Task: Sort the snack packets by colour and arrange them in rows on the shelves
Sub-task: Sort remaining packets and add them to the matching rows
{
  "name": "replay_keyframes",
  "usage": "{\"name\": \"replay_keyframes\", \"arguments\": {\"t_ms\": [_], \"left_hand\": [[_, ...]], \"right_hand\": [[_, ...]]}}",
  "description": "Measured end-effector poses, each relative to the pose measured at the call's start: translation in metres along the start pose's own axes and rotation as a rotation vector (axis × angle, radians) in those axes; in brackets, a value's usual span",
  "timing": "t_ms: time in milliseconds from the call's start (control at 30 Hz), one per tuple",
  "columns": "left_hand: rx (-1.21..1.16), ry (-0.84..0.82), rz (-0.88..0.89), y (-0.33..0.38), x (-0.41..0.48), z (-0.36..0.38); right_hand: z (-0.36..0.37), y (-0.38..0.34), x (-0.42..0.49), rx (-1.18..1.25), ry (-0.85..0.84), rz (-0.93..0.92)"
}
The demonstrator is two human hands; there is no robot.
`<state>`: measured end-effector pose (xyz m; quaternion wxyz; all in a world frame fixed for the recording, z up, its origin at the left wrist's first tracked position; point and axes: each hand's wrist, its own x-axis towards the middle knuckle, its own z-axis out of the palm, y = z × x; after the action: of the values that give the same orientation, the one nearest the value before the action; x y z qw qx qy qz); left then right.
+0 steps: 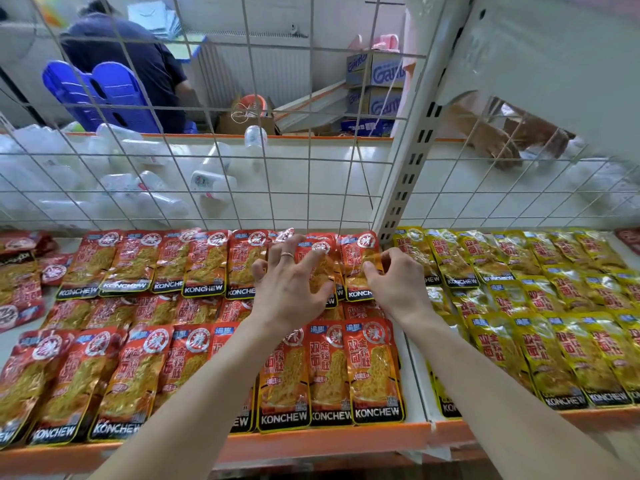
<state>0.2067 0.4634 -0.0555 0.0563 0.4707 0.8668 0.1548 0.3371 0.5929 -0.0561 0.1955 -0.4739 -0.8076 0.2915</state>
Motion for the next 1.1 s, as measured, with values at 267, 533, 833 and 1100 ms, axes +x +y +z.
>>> {"name": "replay_keyframes", "arguments": {"t_ms": [267, 533, 833, 1100], "left_hand": [[0.044, -0.065, 0.02, -0.003, -0.001, 0.001], [0.015, -0.066, 0.027, -0.003, 0.0, 0.001], [0.065, -0.123, 0.05, -0.008, -0.002, -0.001], [0.091, -0.142, 0.029, -0.003, 0.004, 0.0]], "right_hand": [[0.003, -0.002, -0.002, -0.033, 0.008, -0.008], [0.005, -0.002, -0.006, -0.222, 0.066, -0.039], [0.001, 0.011, -0.009, -0.314, -0.151, -0.492], [0.008, 0.004, -0.012, -0.316, -0.116, -0.397]]}}
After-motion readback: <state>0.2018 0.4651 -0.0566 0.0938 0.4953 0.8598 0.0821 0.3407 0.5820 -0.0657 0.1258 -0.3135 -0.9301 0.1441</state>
